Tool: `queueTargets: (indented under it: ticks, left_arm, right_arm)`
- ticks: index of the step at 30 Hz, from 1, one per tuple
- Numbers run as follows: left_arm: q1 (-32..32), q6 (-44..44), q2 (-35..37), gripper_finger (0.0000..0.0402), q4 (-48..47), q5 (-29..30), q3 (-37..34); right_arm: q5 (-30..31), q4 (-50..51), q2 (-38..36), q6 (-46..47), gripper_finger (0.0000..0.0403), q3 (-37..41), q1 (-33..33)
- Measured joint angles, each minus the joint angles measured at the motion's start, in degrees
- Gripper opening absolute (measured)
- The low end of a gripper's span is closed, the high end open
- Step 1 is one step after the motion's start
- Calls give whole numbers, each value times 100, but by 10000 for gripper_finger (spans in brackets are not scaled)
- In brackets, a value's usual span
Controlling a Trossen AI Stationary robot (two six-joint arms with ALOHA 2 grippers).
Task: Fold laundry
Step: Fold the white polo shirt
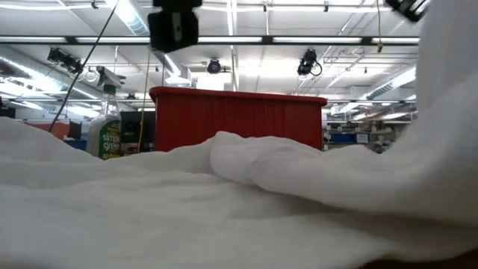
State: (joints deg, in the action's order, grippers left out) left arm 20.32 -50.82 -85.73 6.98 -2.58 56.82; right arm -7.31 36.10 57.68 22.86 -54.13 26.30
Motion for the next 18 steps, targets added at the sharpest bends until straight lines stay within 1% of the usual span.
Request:
queueTargets:
  ticks: [2, 5, 8, 12, 15, 18]
  left_arm:
    - [0, 65, 6, 143, 240, -1, 0]
    - [-23, 66, 6, 143, 244, -86, 0]
    - [-21, -46, 6, 143, 117, -529, 0]
    - [133, -309, 4, 143, -462, -1216, 0]
    - [392, -360, -1, 143, -912, -1508, 0]
    - [678, -102, -59, 143, -1505, -1510, 2]
  right_arm:
    - [62, 203, -293, 302, 1, -245, 223]
    - [284, 574, -649, 728, 1, -607, 596]
    - [400, 867, -956, 1091, 0, -972, 936]
    - [426, 956, -1174, 1441, 0, -1323, 1314]
    - [-33, 1021, -1231, 1700, 0, -1530, 1534]
    - [-452, 1023, -1310, 1861, 0, -1690, 1694]
